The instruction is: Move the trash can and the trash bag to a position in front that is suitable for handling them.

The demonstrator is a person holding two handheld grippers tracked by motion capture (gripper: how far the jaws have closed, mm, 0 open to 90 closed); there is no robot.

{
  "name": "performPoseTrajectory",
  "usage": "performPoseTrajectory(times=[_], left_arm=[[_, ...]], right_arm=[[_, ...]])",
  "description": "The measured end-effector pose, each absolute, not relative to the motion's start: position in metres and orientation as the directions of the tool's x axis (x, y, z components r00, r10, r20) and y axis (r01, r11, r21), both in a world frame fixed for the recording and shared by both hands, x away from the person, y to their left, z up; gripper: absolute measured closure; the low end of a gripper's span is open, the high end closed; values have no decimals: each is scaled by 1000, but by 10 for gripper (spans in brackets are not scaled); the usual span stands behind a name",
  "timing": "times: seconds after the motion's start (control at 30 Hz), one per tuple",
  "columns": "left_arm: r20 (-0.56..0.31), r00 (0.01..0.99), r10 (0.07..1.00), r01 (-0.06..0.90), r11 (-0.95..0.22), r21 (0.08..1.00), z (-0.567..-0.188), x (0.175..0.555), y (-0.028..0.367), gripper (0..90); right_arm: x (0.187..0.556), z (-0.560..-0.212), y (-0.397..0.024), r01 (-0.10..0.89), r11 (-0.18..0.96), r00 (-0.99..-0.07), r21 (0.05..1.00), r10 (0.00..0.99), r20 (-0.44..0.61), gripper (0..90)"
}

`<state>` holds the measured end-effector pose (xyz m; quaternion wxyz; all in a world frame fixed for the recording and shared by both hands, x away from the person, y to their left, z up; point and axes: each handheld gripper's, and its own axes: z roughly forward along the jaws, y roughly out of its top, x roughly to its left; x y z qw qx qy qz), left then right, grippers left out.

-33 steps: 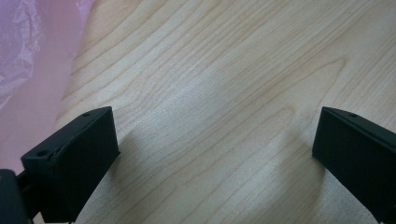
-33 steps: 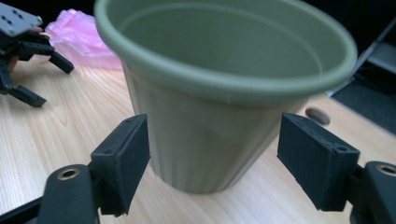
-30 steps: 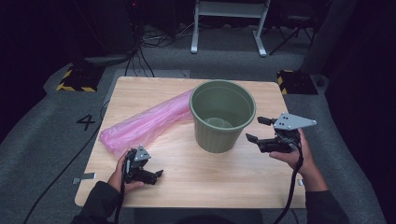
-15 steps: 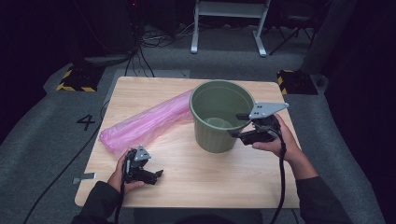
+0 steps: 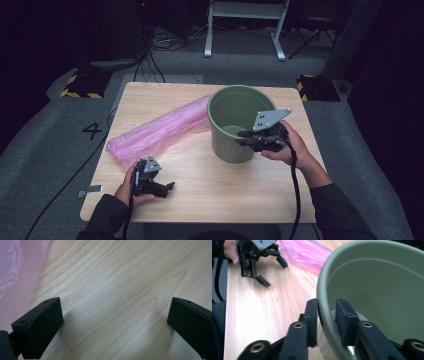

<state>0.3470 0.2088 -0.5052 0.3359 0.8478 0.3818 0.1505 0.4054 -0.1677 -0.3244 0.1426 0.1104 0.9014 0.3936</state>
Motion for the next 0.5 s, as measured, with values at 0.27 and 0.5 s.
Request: performPoseTrajectory(times=[0.27,0.5], left_arm=[[1,665,747,544,-485,684,-505,347,209,3],[1,665,747,544,-485,684,-505,347,209,3]], right_arm=[[397,-320,-175,72,693,-944,717,278,-175,800],[381,-318,-181,51,713,-951,700,249,-184,800]])
